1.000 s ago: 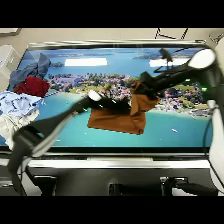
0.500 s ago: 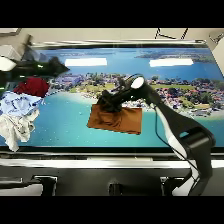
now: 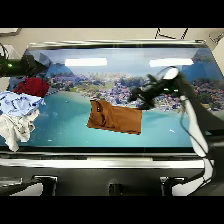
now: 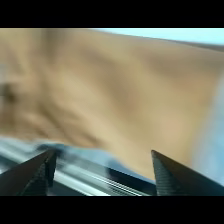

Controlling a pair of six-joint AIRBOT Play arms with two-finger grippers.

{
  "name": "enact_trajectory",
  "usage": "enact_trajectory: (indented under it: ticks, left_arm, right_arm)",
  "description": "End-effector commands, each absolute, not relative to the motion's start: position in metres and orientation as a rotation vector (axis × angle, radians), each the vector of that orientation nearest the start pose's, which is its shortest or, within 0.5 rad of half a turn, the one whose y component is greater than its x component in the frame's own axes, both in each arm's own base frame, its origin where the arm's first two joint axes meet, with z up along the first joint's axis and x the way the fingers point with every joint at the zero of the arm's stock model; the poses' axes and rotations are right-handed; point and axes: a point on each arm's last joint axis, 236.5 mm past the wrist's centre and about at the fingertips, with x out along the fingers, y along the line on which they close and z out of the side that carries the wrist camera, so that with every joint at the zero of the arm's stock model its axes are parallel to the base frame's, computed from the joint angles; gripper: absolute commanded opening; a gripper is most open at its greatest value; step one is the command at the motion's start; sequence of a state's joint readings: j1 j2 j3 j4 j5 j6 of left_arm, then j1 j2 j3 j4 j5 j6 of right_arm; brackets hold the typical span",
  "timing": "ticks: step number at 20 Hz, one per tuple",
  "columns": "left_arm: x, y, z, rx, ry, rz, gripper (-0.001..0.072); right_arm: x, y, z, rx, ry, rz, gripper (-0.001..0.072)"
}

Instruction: Fold the clothes and pants, and hang the long-sleeved shirts on hangers.

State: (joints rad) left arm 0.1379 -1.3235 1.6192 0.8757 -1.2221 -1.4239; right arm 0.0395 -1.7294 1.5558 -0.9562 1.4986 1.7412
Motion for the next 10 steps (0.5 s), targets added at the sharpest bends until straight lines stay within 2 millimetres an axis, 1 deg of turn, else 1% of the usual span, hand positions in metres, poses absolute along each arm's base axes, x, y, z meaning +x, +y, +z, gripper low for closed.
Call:
enact_trajectory:
  ticks: [1, 2, 4, 6, 8, 9, 10]
  left_arm:
    - [0.45, -0.077, 0.208, -0.421, 0.841, -0.425, 0.0021]
    - [0.449, -0.078, 0.208, -0.421, 0.843, -0.427, 0.0021]
    - [0.449, -0.079, 0.208, -0.424, 0.847, -0.43, 0.0021]
    - [0.448, -0.082, 0.207, -0.43, 0.854, -0.432, 0.0021]
    - [0.448, -0.082, 0.208, -0.438, 0.854, -0.431, 0.0021]
    - [0.448, -0.082, 0.208, -0.438, 0.853, -0.431, 0.0021]
    - [0.448, -0.082, 0.208, -0.438, 0.853, -0.431, 0.0021]
  right_arm:
    - [0.364, 0.086, -0.05, 0.611, 1.774, 0.125, 0.0674]
    - [0.358, 0.101, -0.067, 0.652, 1.769, 0.175, 0.0674]
    - [0.36, 0.129, -0.087, 0.775, 1.708, 0.26, 0.0674]
    - [0.365, 0.149, -0.096, 0.85, 1.664, 0.31, 0.0663]
    - [0.367, 0.162, -0.1, 0.878, 1.659, 0.345, 0.0596]
    - [0.372, 0.17, -0.094, 0.899, 1.634, 0.392, 0.0457]
    - [0.376, 0.18, -0.08, 0.93, 1.603, 0.465, 0.0155]
